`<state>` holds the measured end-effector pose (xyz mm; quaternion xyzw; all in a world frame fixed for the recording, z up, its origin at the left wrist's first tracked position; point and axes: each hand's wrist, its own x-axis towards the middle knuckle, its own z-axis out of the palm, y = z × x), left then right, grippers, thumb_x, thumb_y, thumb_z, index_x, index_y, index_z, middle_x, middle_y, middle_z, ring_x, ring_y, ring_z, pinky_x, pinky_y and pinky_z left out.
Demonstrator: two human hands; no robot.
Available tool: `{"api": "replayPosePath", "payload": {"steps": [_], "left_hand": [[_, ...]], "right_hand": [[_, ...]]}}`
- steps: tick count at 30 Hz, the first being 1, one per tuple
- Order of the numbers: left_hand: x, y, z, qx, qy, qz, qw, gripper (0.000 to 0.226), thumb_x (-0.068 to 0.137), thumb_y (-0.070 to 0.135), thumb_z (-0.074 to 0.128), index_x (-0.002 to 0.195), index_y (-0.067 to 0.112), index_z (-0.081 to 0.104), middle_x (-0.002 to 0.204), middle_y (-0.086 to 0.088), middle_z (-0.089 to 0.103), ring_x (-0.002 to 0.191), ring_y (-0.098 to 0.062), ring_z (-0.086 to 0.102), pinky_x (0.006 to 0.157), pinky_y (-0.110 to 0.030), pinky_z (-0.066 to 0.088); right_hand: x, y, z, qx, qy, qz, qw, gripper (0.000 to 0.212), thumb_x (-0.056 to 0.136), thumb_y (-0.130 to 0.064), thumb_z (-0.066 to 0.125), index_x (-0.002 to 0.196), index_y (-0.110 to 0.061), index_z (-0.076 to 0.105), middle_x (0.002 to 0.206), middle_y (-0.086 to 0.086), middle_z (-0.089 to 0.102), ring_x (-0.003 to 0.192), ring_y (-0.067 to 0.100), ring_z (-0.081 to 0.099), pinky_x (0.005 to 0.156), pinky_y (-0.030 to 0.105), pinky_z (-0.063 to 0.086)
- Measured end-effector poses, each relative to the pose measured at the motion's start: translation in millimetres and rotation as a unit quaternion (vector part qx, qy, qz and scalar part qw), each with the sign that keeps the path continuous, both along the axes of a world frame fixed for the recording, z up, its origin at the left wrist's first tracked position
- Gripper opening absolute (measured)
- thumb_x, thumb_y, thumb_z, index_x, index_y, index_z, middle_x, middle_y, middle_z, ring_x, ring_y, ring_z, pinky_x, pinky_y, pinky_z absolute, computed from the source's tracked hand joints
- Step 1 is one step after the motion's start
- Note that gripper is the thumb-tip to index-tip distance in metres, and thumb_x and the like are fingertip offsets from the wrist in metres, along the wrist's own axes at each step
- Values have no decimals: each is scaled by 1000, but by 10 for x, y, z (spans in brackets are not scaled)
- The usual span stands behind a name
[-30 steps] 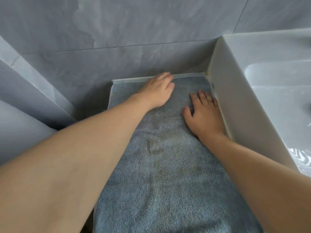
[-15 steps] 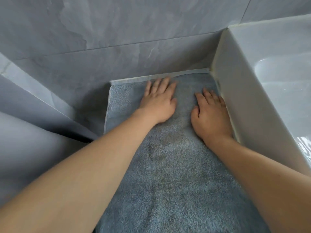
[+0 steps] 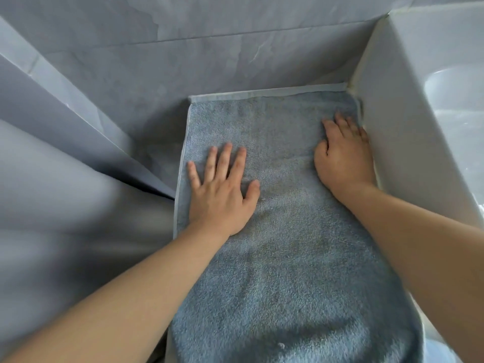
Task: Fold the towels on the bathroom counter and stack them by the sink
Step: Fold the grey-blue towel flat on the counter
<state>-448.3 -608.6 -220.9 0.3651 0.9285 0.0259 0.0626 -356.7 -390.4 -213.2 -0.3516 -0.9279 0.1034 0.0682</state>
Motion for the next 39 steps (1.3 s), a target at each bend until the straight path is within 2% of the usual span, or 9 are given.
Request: {"api": "replayPosePath", "payload": {"steps": [7, 12, 21, 24, 27, 29, 32, 36, 39], "left_hand": [[-18, 19, -46, 4, 1, 2, 1000, 75, 93, 67, 7, 157, 31, -6, 166, 3, -12, 151, -23, -16, 117, -64, -7], [5, 11, -43, 0, 7, -7, 1000, 76, 93, 69, 6, 157, 30, -8, 165, 1, -13, 151, -24, -16, 116, -65, -7], [254, -86, 87, 25, -5, 15, 1000, 70, 99, 57, 11, 158, 22, -2, 166, 1, -11, 151, -21, -16, 119, -55, -12], [827, -482, 107, 47, -3, -55, 997, 70, 96, 58, 9, 158, 26, 1, 166, 4, -13, 151, -18, -16, 120, -50, -15], [1098, -926, 174, 121, 11, 15, 993, 67, 96, 48, 38, 155, 21, 23, 162, -6, 15, 148, -25, 10, 121, -45, 3], [1071, -1155, 244, 203, -96, 214, 951, 64, 86, 36, 55, 145, 16, 41, 145, -12, 39, 134, -30, 31, 115, -41, 21], [1028, -1421, 359, 278, -258, 399, 835, 62, 71, 40, 55, 129, 20, 51, 123, -6, 50, 113, -27, 52, 104, -43, 43], [1107, -1627, 484, 266, -284, 366, 845, 10, 64, 33, 53, 72, 27, 56, 72, 2, 51, 62, -19, 47, 62, -33, 41], [1125, -1667, 617, 218, -381, 396, 807, 23, 60, 34, 59, 75, 17, 63, 64, -4, 58, 57, -21, 52, 56, -28, 41]], "right_hand": [[381, -545, 273, 7, 10, 24, 1000, 59, 99, -40, 25, 152, -14, 28, 160, 12, 19, 148, 28, 14, 120, 48, 3], [1081, -706, 48, -14, -140, 71, 988, 67, 95, -61, 4, 155, -33, -4, 163, -1, -9, 150, 17, -8, 121, 42, -4], [1140, -612, -84, 32, -104, 61, 992, 66, 96, -59, 13, 156, -30, 5, 164, 1, 1, 150, 19, 0, 121, 38, -1], [1140, -621, -79, 32, -99, 67, 992, 66, 97, -57, 14, 156, -29, 7, 164, 2, 2, 150, 20, 1, 121, 39, -1], [1108, -657, 2, 28, -127, 64, 989, 65, 99, -53, 16, 156, -25, 6, 164, 5, 0, 150, 22, 0, 121, 44, -2], [1083, -746, 84, 48, -136, 56, 988, 63, 100, -48, 16, 156, -21, 7, 164, 7, -1, 150, 23, -2, 120, 48, -6], [1047, -1103, 183, 60, -41, 105, 992, 63, 99, -48, 18, 155, -20, 15, 163, 8, 5, 150, 25, 1, 116, 47, -15], [1095, -1530, 56, 2, -87, 195, 977, 65, 97, -59, 10, 156, -32, 3, 164, 1, -6, 150, 20, -8, 117, 48, -16], [1125, -1535, -77, 11, -98, 192, 977, 68, 96, -63, 11, 156, -33, 2, 164, -2, -8, 150, 19, -11, 119, 50, -11]]}}
